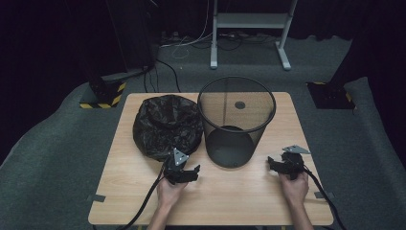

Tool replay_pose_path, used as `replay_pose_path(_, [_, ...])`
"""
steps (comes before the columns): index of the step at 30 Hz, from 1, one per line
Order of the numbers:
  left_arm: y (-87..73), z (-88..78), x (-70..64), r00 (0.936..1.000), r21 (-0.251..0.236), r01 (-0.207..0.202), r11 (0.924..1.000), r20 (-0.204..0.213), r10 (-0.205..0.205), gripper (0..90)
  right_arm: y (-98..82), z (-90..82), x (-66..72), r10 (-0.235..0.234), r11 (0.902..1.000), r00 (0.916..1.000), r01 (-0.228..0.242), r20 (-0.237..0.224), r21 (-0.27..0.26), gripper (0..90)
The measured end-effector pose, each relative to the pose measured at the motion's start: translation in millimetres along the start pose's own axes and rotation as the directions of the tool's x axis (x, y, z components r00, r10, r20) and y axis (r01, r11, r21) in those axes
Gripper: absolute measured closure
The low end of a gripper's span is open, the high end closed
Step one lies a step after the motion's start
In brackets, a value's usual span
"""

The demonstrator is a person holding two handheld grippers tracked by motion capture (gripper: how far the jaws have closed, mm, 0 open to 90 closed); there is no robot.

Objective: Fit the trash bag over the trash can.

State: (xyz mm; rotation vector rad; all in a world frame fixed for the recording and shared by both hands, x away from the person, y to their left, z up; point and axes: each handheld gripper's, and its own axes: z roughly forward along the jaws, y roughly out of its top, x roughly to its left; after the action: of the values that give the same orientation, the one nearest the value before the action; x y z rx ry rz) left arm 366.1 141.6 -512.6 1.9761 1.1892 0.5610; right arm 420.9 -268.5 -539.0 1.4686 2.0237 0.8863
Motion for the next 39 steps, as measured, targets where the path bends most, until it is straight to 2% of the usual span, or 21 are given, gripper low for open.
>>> replay_pose_path(3, [2.7,-6.8,2.1,1.0000,-0.013,0.003,0.9999,-0.008,-0.003,17.4,0.0,0.0,0.0,0.000,1.0000,1.0000,0.000,0.000,0.000,23.0])
replay_pose_path(8, [10.1,-19.3,6.2,0.9998,-0.039,0.020,0.9991,0.009,-0.019,17.5,0.0,0.0,0.0,0.001,1.0000,1.0000,-0.001,0.000,0.000,23.0])
replay_pose_path(11, [13.7,-24.8,7.3,0.9999,-0.044,0.010,0.9990,0.006,-0.010,17.4,0.0,0.0,0.1,0.001,1.0000,1.0000,-0.001,0.000,0.000,23.1])
replay_pose_path(17, [19.4,-33.3,12.0,0.9997,-0.063,0.022,0.9978,0.006,-0.022,17.3,0.0,0.0,0.0,0.000,1.0000,1.0000,0.000,0.000,0.000,23.0])
replay_pose_path(25, [31.4,-40.0,19.6,0.9995,-0.072,0.015,0.9973,-0.026,-0.017,17.2,0.0,0.0,0.1,0.000,1.0000,1.0000,0.000,-0.001,0.000,23.0])
replay_pose_path(29, [38.0,-42.0,26.8,0.9987,-0.077,0.026,0.9967,-0.041,-0.030,17.2,0.0,0.0,0.1,0.000,1.0000,1.0000,0.000,-0.002,0.000,23.0])
replay_pose_path(39, [48.5,-40.8,43.0,0.9967,-0.071,0.064,0.9954,-0.046,-0.068,15.6,0.0,0.0,0.2,0.000,1.0000,1.0000,0.000,-0.002,0.000,23.0])
